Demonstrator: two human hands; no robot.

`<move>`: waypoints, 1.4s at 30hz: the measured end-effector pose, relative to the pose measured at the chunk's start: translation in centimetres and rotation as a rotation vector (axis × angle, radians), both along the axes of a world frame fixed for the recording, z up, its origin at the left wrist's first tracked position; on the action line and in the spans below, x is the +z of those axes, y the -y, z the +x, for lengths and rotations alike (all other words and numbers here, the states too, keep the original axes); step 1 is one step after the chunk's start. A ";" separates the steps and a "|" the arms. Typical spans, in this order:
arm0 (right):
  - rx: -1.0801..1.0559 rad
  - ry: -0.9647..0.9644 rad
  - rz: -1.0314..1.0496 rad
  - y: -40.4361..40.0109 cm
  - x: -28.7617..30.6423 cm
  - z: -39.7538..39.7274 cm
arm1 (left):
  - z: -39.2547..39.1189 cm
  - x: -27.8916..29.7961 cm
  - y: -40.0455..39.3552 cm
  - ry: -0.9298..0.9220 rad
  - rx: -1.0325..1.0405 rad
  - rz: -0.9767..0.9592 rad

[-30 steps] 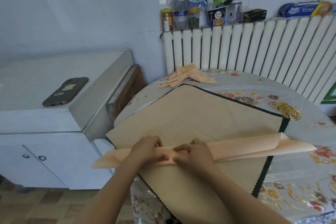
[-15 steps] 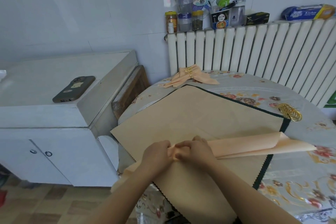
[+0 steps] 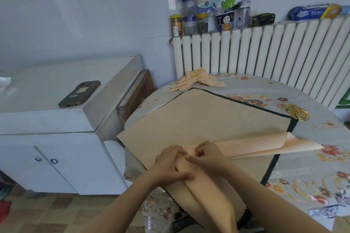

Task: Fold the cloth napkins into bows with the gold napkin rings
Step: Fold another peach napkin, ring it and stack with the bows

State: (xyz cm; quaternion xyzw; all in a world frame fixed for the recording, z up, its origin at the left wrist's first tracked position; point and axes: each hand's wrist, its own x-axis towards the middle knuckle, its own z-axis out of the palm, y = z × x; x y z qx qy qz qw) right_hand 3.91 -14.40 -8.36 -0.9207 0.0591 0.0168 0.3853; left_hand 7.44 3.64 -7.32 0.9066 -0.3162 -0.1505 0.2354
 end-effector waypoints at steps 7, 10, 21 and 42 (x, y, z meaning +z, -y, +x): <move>0.035 -0.054 -0.088 2.0 2.0 -0.4 | -0.7 -1.5 1.4 0.114 -0.017 0.045; 0.048 -0.040 -0.122 2.5 2.4 -0.4 | -0.9 -2.0 2.1 0.187 -0.071 0.052; -0.027 0.049 -0.474 2.5 1.2 -1.7 | -0.9 -2.3 3.5 0.233 -0.100 0.186; 0.013 -0.478 -0.595 7.4 5.7 2.7 | 0.6 1.5 5.6 0.172 -0.167 0.372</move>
